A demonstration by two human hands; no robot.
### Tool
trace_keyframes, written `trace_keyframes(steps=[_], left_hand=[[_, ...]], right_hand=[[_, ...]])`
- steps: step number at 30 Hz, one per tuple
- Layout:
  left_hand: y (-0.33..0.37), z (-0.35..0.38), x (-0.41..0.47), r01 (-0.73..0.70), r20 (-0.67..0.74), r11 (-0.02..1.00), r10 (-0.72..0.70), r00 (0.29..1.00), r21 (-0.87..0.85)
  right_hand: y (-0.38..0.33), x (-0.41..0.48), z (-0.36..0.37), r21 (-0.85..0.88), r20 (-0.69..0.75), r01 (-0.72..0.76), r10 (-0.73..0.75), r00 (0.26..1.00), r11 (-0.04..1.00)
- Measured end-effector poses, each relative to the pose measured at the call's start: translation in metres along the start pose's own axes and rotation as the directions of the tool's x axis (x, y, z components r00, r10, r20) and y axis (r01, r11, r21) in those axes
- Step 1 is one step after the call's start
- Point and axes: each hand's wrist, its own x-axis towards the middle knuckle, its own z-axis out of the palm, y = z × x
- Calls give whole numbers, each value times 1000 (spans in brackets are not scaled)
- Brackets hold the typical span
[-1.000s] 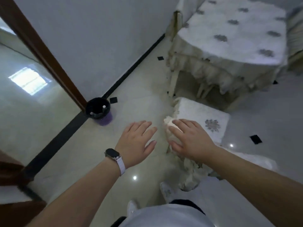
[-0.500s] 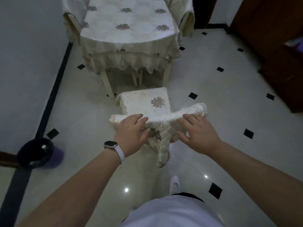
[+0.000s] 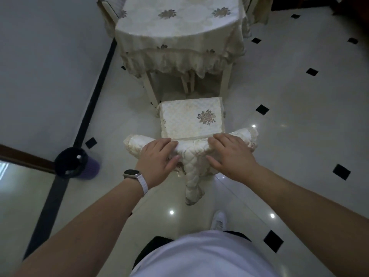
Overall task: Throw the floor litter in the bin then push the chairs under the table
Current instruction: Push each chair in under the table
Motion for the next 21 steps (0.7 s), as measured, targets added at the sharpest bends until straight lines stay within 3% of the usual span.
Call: trace_keyframes(steps=[7, 12, 16, 21], left_hand=[[10, 9, -3, 93, -106, 996, -93, 990, -8], [-2, 15, 3, 184, -40, 983, -185, 982, -9], [-16, 19, 13, 131, 7, 991, -131, 991, 4], [-25, 25, 34, 52, -68, 999, -53, 996, -18]], right_hand=[[17, 16, 16, 57, -47, 142, -139, 989, 988], [21, 24, 27, 74, -140, 178, -166, 976, 981], [31, 32, 33, 63, -206, 226, -209, 956, 972], [45, 47, 34, 56, -250, 231, -210, 945, 971]])
